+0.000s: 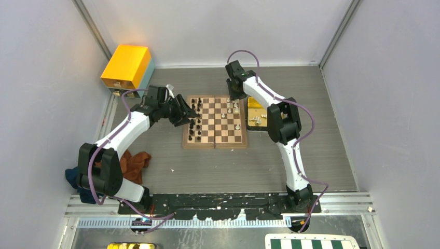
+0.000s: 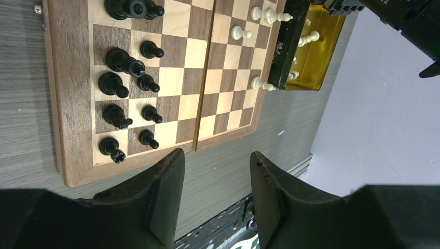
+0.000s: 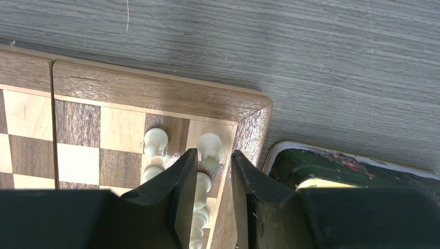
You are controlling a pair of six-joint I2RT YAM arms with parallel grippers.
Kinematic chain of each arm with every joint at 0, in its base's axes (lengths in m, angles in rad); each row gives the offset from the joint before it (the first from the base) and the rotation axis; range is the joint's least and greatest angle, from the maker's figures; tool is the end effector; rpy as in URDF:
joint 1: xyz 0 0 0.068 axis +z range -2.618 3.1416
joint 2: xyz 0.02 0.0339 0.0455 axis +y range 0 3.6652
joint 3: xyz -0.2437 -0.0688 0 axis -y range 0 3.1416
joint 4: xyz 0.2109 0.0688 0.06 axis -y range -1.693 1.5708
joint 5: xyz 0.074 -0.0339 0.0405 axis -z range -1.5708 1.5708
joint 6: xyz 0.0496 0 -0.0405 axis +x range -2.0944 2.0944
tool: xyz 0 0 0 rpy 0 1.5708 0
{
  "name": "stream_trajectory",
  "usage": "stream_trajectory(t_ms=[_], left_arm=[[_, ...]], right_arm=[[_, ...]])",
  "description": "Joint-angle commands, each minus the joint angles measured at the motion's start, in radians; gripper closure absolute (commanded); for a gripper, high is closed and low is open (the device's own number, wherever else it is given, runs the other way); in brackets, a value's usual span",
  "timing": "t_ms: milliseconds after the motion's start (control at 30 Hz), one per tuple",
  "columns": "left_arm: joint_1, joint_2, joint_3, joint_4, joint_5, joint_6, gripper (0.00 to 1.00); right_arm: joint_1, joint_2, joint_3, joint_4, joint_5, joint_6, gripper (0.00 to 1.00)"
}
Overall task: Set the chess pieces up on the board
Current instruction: Adjust the chess piece on the chessboard.
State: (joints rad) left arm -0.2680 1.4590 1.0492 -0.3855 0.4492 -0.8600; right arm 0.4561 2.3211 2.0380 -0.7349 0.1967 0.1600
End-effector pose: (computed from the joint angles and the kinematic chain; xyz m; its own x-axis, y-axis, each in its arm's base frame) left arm 0.2771 -0.0984 0.2419 -0.8522 -0.4739 -0.2218 -0.1749 0.6575 -0.7329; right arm 0.4261 0.1982 0.1861 -0.8084 -0.2226 -0.5449 -0.2138 0.9736 -0.0805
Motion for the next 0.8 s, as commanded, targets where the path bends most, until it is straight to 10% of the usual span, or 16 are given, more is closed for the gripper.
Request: stream_trajectory(t_ms=[0,767], left_arm=[[0.006,-0.041,0.01,0.03,0.019,-0.001,0.5],[0.006,-0.056,-0.001,0.022,-0.001,0.013,0.5]], right_arm=[[0.002,-0.074,0.037,0.006,0.007,-0.006,0.64],[0.073,-0.228,-0.004,-0.024,0.049,-0.033,0.63]])
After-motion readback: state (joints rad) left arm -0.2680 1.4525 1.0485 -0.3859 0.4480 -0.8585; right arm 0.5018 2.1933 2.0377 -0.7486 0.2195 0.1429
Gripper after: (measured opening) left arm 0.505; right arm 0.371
